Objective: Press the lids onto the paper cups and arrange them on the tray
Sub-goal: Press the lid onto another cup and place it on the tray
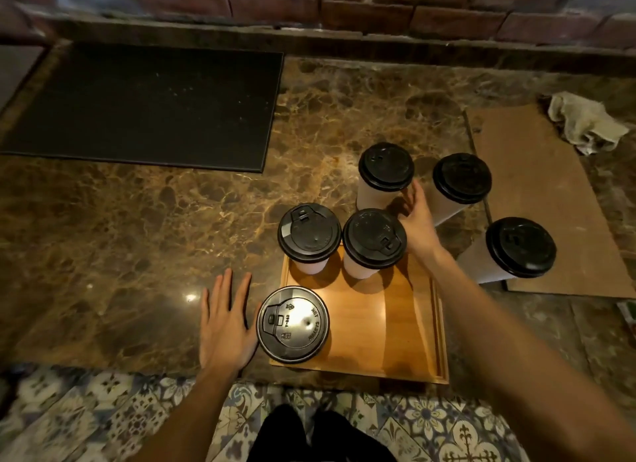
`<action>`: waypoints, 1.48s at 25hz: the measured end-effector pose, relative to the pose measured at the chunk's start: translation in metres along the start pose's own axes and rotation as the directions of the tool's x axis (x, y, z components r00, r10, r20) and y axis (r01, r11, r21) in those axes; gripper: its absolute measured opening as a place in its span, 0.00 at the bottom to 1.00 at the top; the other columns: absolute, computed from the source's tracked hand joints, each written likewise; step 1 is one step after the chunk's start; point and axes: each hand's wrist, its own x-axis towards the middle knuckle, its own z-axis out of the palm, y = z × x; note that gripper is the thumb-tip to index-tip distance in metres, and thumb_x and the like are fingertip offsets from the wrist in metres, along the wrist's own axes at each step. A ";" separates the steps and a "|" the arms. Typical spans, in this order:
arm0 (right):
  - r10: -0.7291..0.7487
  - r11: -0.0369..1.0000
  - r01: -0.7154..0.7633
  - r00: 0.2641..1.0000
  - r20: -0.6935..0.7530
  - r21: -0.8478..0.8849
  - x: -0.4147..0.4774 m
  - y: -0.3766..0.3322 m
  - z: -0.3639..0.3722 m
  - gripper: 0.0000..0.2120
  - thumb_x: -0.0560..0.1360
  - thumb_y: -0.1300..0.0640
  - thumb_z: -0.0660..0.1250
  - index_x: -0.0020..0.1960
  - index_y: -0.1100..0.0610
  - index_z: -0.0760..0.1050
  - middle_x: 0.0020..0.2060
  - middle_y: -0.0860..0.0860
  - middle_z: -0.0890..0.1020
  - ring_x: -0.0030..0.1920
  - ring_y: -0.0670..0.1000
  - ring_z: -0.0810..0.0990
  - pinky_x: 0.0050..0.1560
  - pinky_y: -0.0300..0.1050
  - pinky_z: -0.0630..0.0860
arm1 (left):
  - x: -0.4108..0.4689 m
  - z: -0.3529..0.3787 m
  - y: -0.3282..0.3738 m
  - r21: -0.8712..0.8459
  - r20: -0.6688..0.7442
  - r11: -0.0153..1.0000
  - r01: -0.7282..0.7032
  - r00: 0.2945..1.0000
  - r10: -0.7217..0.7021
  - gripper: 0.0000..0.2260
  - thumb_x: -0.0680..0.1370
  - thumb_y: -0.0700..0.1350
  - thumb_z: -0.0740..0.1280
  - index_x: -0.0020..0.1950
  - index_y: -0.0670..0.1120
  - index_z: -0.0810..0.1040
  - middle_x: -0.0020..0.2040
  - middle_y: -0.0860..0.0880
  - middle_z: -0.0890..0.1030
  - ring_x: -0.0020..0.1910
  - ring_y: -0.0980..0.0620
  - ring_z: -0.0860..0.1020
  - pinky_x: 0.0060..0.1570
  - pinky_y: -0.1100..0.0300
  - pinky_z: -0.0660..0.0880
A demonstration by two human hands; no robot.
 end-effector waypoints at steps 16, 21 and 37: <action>-0.286 0.952 0.257 0.941 -0.180 -0.168 0.022 -0.048 0.001 0.39 0.68 0.56 0.78 0.73 0.59 0.64 0.68 0.52 0.74 0.70 0.48 0.71 0.71 0.48 0.70 | -0.001 0.013 -0.004 0.013 -0.045 1.000 -0.018 0.999 0.019 0.39 0.73 0.59 0.69 0.78 0.48 0.55 0.78 0.41 0.52 0.78 0.45 0.48 0.75 0.48 0.41; -0.401 0.912 0.367 0.892 -0.211 -0.183 -0.014 -0.133 -0.025 0.38 0.67 0.52 0.79 0.71 0.58 0.66 0.66 0.51 0.76 0.66 0.46 0.74 0.66 0.44 0.74 | -0.005 0.015 -0.006 0.000 -0.061 1.000 -0.026 0.998 0.026 0.36 0.74 0.56 0.69 0.77 0.48 0.57 0.78 0.42 0.53 0.77 0.46 0.49 0.75 0.47 0.42; -0.332 0.943 0.318 0.919 -0.212 -0.097 -0.282 -0.161 -0.007 0.34 0.56 0.40 0.78 0.61 0.40 0.72 0.54 0.33 0.80 0.55 0.34 0.79 0.48 0.29 0.78 | -0.006 -0.023 -0.015 -0.335 0.193 0.941 0.039 0.981 0.028 0.25 0.82 0.53 0.55 0.78 0.50 0.53 0.79 0.45 0.48 0.78 0.47 0.46 0.75 0.49 0.43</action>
